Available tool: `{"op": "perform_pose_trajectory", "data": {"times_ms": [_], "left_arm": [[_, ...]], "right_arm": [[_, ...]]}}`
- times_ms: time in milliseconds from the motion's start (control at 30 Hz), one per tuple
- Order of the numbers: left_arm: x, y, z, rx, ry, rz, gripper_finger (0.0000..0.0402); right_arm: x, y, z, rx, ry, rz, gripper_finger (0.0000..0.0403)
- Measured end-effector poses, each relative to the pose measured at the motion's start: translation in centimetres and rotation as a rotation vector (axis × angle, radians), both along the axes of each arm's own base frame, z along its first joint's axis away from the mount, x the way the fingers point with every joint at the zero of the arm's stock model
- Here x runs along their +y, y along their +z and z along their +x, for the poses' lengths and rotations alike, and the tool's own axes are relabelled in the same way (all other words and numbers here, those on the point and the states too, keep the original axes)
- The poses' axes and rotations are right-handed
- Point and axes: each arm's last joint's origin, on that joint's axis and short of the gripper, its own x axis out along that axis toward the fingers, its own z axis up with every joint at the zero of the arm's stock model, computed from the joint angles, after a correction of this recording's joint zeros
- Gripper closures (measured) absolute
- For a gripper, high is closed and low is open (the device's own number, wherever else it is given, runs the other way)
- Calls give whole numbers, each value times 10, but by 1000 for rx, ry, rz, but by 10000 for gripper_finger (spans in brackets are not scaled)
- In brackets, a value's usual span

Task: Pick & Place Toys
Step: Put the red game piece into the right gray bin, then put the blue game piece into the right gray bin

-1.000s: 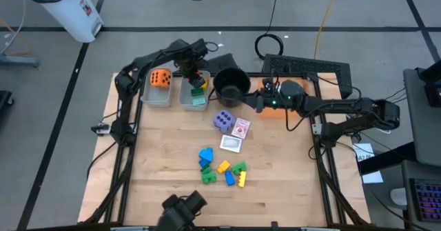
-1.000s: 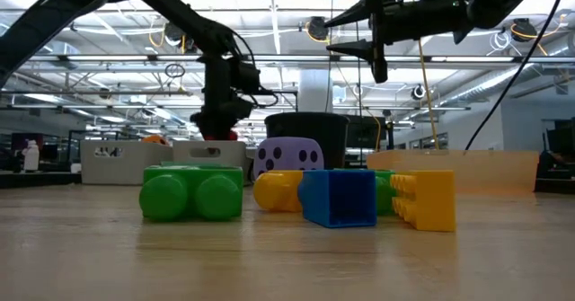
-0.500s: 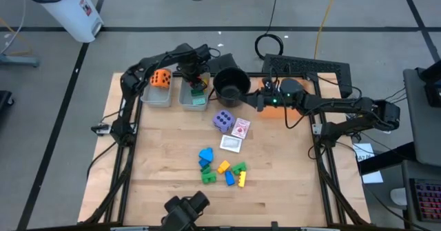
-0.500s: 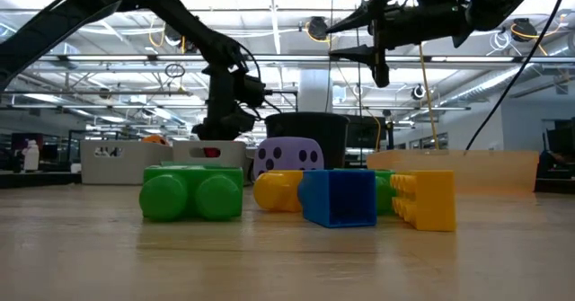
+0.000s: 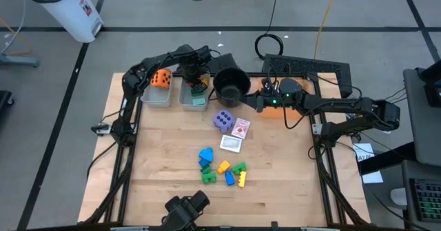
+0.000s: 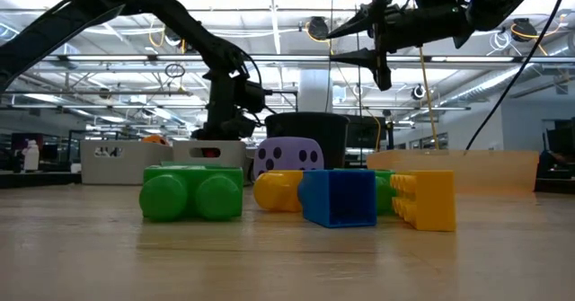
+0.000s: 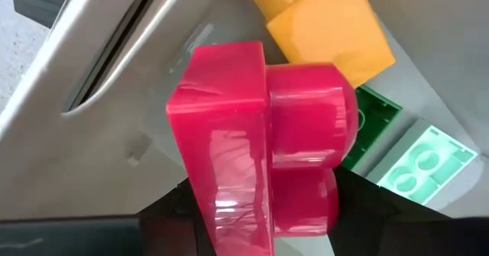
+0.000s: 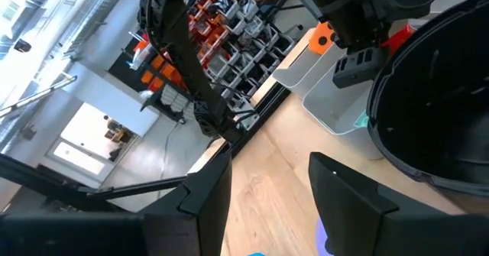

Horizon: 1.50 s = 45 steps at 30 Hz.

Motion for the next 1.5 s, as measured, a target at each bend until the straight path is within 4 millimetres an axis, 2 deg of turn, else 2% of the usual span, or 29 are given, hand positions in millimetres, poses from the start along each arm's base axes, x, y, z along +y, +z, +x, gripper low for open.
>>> {"op": "perform_pose_trajectory", "data": {"times_ms": [433,567,733,933,1067,1233,1333,1500], "left_arm": [[-1,0,-1,12,6,-15,145],[-4,8,-3,-2,9,-27,134],[-7,35,-3,-42,15,-2,133],[-16,93,-5,-165,39,115,133],[-36,132,-6,-364,-3,188,133],[-72,168,-6,-798,-99,249,133],[-100,173,-14,-959,-112,303,133],[-151,157,-33,-1141,-139,310,133]], "right_arm": [[0,0,0,3,0,1,234],[0,0,0,4,0,1,234],[0,-1,0,7,0,2,234],[0,-1,0,10,0,-8,234],[0,-1,0,10,0,-12,234],[0,-1,0,8,-3,-11,234],[0,-1,0,9,-6,-10,234],[-1,-1,0,10,-14,-22,234]]}}
